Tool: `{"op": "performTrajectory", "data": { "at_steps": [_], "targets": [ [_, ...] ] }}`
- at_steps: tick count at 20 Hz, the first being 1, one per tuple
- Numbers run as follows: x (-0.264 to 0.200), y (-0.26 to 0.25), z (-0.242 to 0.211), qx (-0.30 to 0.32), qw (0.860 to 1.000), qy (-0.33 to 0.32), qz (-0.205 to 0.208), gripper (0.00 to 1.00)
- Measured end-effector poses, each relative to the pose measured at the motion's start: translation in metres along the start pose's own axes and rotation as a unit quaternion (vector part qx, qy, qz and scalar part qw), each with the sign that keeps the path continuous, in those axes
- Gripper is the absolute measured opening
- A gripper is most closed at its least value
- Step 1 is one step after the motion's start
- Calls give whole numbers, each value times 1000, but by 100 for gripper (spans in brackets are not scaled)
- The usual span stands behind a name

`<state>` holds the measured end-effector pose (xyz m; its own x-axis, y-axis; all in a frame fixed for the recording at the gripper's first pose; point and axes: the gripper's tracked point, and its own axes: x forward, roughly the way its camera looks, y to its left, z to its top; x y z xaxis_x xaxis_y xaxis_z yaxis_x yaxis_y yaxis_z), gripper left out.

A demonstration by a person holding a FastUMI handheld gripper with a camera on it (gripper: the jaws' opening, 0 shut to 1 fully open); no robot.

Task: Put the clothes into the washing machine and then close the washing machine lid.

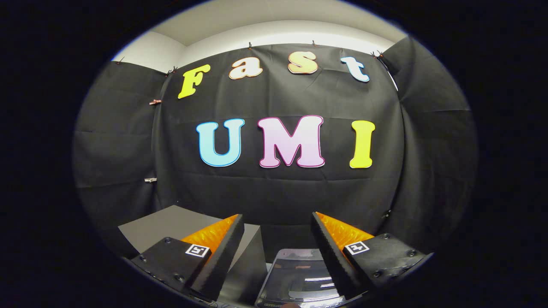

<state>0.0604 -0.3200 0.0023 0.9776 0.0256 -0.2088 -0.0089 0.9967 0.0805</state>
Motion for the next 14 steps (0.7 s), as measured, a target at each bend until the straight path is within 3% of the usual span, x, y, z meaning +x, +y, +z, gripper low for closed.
{"op": "performTrajectory", "data": {
  "at_steps": [10,14],
  "targets": [
    [1,-12,-15,12,1000,21,-10,99],
    [0,-17,-4,15,1000,1,-16,99]
  ]
}}
